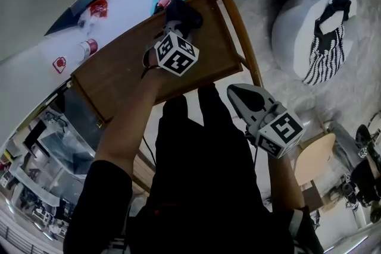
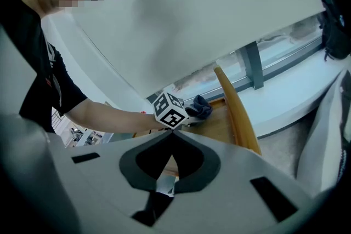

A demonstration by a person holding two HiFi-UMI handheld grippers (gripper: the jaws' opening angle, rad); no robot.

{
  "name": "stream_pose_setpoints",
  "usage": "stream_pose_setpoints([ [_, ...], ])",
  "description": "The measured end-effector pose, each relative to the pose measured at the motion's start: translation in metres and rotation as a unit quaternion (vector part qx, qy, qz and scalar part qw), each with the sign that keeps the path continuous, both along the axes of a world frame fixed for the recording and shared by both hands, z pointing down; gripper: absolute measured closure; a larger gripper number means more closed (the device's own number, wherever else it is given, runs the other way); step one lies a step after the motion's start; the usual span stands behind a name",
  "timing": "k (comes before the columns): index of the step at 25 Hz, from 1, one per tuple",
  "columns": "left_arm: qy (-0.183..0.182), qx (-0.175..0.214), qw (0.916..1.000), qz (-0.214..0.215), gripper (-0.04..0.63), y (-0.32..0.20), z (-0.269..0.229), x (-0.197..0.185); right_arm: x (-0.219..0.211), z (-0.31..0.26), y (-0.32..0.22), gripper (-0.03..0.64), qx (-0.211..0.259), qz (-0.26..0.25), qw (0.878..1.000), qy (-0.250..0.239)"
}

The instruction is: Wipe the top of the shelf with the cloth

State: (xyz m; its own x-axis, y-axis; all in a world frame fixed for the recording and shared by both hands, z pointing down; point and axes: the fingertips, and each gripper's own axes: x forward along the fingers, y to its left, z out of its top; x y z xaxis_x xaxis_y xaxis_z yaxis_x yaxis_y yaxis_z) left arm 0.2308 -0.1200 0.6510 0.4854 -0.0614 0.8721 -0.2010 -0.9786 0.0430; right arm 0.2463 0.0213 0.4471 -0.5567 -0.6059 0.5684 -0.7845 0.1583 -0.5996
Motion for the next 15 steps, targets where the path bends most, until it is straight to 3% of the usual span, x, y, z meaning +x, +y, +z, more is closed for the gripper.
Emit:
stream_pose_setpoints([
  [10, 0.014, -0.011, 0.9994, 0.031, 0.557, 0.010, -0.004, 0.039, 0.016, 0.002, 0.011, 0.612, -0.004, 0.020, 1.000, 0.000],
  [15, 0.031, -0.022, 0.9991, 0.020, 0.557, 0.010, -0.019, 0.038, 0.012, -0.004, 0.001, 0.612, 0.008, 0.014, 1.000, 0.001],
])
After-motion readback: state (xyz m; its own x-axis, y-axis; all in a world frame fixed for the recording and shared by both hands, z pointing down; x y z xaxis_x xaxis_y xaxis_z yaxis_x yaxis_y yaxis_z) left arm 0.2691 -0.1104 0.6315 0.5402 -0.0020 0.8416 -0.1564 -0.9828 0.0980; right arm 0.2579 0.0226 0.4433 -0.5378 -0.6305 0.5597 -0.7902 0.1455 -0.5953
